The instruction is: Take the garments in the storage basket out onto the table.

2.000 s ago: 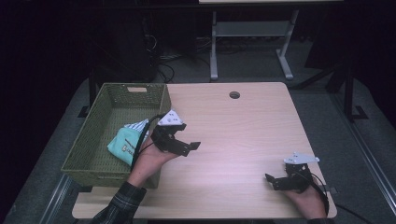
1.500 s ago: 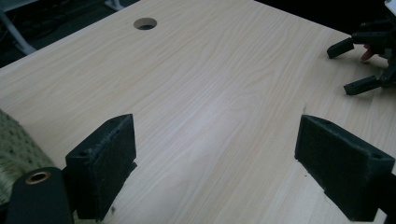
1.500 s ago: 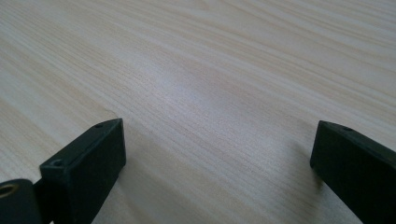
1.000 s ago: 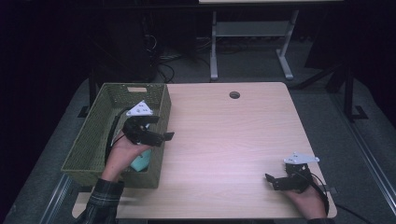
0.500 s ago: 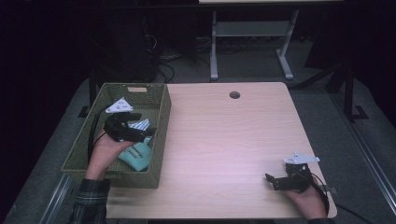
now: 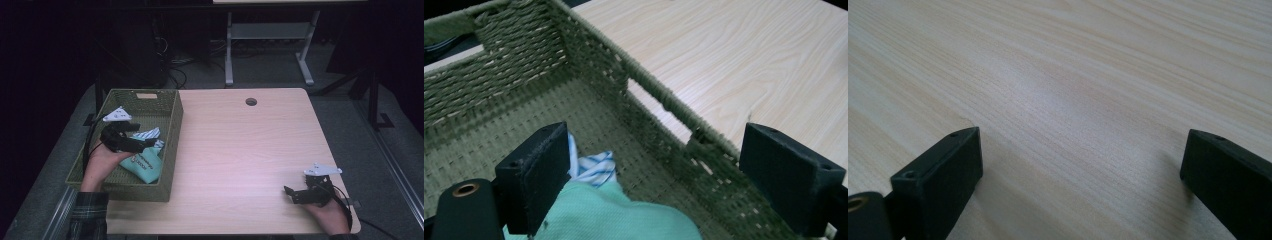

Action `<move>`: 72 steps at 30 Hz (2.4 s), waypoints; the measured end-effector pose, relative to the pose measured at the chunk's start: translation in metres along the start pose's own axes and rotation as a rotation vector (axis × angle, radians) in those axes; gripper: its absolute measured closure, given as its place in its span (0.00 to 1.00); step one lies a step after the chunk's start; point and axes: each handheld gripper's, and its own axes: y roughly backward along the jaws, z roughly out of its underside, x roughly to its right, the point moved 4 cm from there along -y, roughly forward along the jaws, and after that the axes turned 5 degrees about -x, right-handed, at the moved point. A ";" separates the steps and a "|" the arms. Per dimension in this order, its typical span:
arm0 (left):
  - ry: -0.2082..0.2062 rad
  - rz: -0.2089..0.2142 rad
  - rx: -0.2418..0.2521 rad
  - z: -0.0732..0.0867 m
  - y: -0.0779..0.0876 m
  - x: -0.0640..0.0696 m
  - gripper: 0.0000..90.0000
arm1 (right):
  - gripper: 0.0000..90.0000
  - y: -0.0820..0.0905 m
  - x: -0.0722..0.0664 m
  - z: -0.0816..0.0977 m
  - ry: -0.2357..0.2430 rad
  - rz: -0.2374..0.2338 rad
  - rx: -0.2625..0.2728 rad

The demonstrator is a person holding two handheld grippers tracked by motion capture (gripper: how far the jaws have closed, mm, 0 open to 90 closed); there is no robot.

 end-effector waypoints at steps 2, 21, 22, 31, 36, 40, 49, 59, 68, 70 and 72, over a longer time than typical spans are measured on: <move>0.017 -0.001 0.003 0.002 0.001 -0.003 0.13 | 0.03 0.000 0.000 0.000 0.000 0.000 0.000; 0.093 -0.059 -0.072 0.030 0.001 -0.043 0.14 | 0.03 0.000 0.000 0.000 0.000 0.000 0.000; 0.098 -0.062 -0.080 0.032 0.000 -0.045 0.14 | 0.03 0.000 0.000 0.000 -0.001 0.000 0.000; 0.125 -0.067 -0.152 0.048 -0.011 -0.059 0.14 | 0.03 0.000 0.000 0.000 0.000 0.000 0.000; 0.136 -0.088 -0.212 0.054 -0.018 -0.065 0.14 | 0.03 0.000 0.000 0.000 -0.001 0.000 0.000; 0.140 -0.100 -0.249 0.057 -0.023 -0.069 0.13 | 0.03 0.000 0.000 0.000 -0.001 0.000 0.000; 0.162 -0.103 -0.318 0.071 -0.035 -0.076 0.13 | 0.03 0.000 0.000 0.000 0.000 0.000 0.000; 0.180 -0.130 -0.411 0.081 -0.043 -0.077 0.13 | 0.03 0.000 0.000 0.000 0.000 0.000 0.000; 0.177 -0.123 -0.502 0.089 -0.051 -0.076 0.13 | 0.03 0.000 0.000 0.000 0.000 0.000 0.000; 0.179 -0.119 -0.511 0.090 -0.052 -0.075 0.14 | 0.03 0.000 0.000 0.000 0.000 0.000 0.000; 0.179 -0.117 -0.522 0.091 -0.053 -0.075 0.14 | 0.03 0.000 0.000 0.000 0.000 0.000 0.000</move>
